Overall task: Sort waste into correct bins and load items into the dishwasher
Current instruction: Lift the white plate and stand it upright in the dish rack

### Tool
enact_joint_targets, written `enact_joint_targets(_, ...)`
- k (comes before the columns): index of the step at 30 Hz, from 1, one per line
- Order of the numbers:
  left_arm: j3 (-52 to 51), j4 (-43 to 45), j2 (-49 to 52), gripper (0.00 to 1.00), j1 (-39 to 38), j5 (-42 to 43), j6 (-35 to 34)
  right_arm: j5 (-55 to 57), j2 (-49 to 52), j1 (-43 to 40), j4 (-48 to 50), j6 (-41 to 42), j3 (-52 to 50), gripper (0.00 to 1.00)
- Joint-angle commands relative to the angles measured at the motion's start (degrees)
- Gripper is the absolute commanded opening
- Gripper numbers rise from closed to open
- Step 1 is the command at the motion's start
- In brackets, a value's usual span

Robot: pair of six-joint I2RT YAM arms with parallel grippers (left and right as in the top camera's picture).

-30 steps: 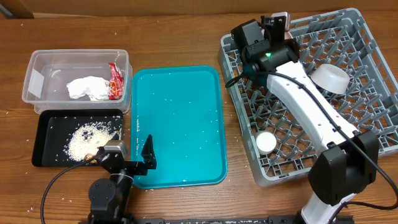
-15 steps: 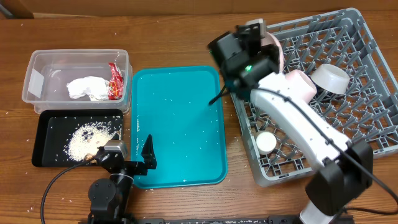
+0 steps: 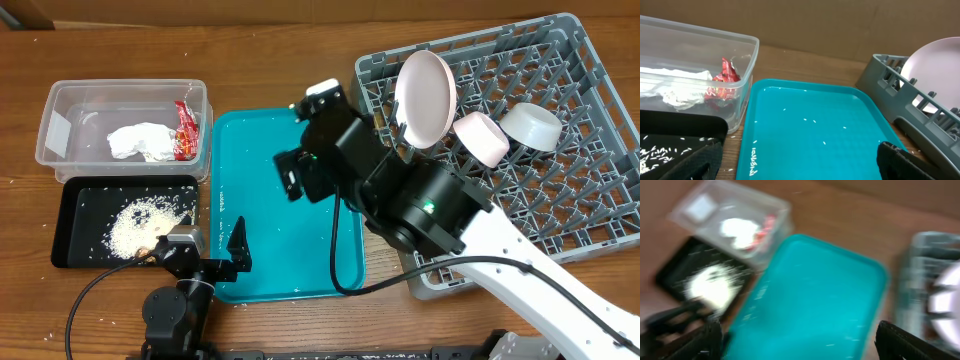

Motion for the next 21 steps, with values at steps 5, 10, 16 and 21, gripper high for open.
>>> enact_joint_targets(5, -0.24, 0.17, -0.55, 1.0, 0.31, 0.79, 0.26, -10.69, -0.87, -0.61, -1.4, 0.2, 0.28, 1.0)
enact_joint_targets(10, -0.24, 0.17, -0.55, 1.0, 0.31, 0.79, 0.28, -7.91, -6.36, -6.16, -5.81, 0.0, 0.28, 1.0)
enact_joint_targets(16, -0.24, 0.17, -0.55, 1.0, 0.31, 0.79, 0.28, -7.58, -13.7, -16.11, -9.14, -2.14, 0.26, 1.0)
enact_joint_targets(21, -0.24, 0.17, -0.55, 1.0, 0.31, 0.79, 0.26, -6.97, -18.88, -21.73, -7.06, -6.97, -1.66, 1.0)
